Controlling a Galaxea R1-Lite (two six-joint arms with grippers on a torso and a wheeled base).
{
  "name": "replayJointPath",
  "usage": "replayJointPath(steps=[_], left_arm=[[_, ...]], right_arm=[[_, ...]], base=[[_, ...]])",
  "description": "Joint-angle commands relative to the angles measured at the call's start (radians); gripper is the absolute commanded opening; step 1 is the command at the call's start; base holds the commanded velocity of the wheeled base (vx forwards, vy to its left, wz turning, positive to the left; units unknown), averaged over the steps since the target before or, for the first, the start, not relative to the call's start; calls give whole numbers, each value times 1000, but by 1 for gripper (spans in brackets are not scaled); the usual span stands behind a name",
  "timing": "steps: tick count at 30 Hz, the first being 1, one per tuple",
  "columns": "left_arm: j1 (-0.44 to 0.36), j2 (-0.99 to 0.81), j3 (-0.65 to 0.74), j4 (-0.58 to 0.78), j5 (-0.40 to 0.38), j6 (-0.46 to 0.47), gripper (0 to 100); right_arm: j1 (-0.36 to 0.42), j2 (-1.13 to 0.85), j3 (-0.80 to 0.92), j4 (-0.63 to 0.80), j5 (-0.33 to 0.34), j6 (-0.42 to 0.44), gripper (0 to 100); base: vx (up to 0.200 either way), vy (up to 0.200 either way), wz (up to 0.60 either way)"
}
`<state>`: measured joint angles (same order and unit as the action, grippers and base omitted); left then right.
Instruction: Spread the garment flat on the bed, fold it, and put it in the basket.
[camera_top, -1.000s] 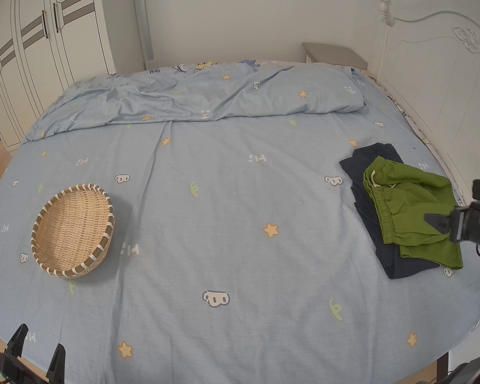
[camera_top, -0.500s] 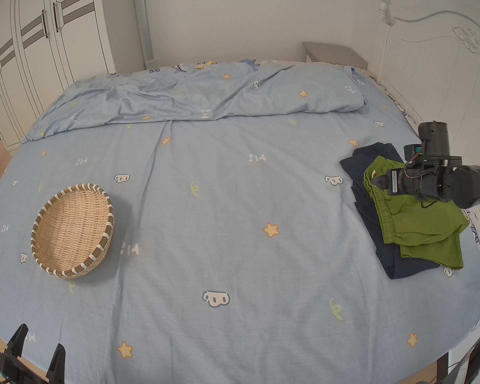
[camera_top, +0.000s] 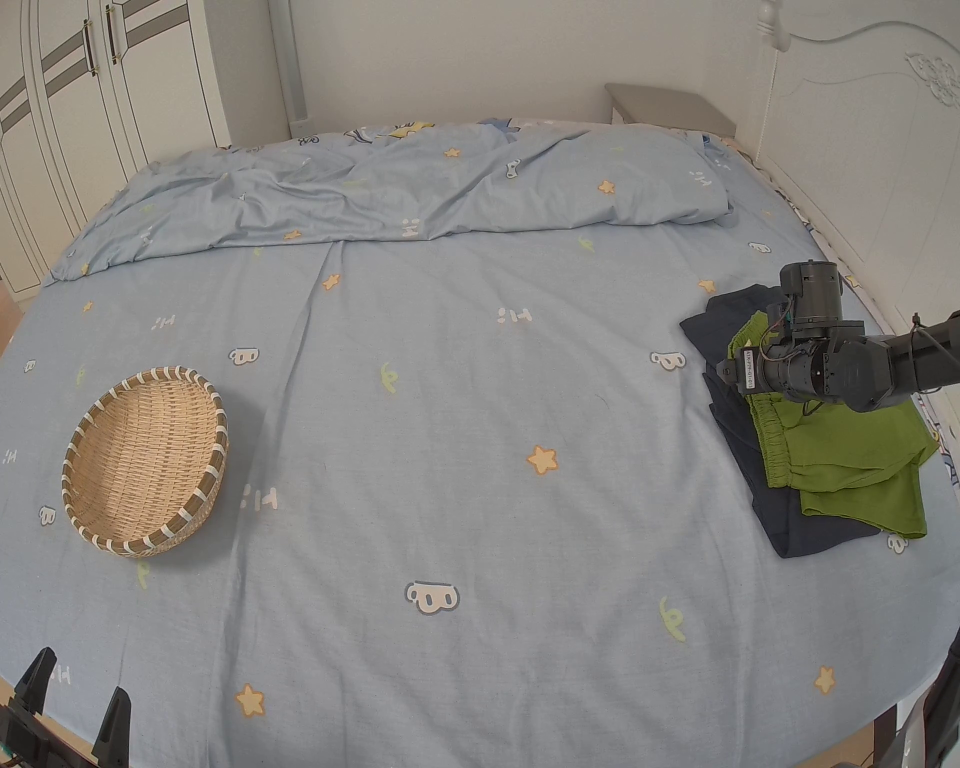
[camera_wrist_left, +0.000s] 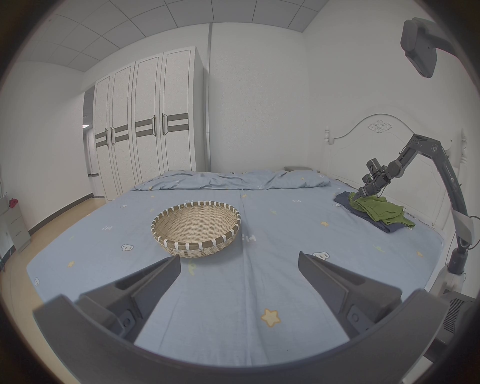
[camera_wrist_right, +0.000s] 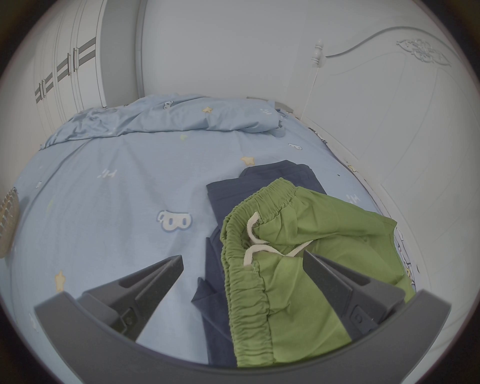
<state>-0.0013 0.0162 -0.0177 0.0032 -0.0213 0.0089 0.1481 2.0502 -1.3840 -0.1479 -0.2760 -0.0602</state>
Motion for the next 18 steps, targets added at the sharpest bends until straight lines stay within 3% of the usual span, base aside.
replayJointPath(steps=[1, 18], left_arm=[[0, -16, 15, 0, 0, 0, 100], [0, -16, 15, 0, 0, 0, 100]], right_arm=[[-4, 50, -9, -24, -11, 0, 100], [7, 123, -79, -44, -55, -1, 100]], base=[[0, 0, 0], [0, 0, 0]])
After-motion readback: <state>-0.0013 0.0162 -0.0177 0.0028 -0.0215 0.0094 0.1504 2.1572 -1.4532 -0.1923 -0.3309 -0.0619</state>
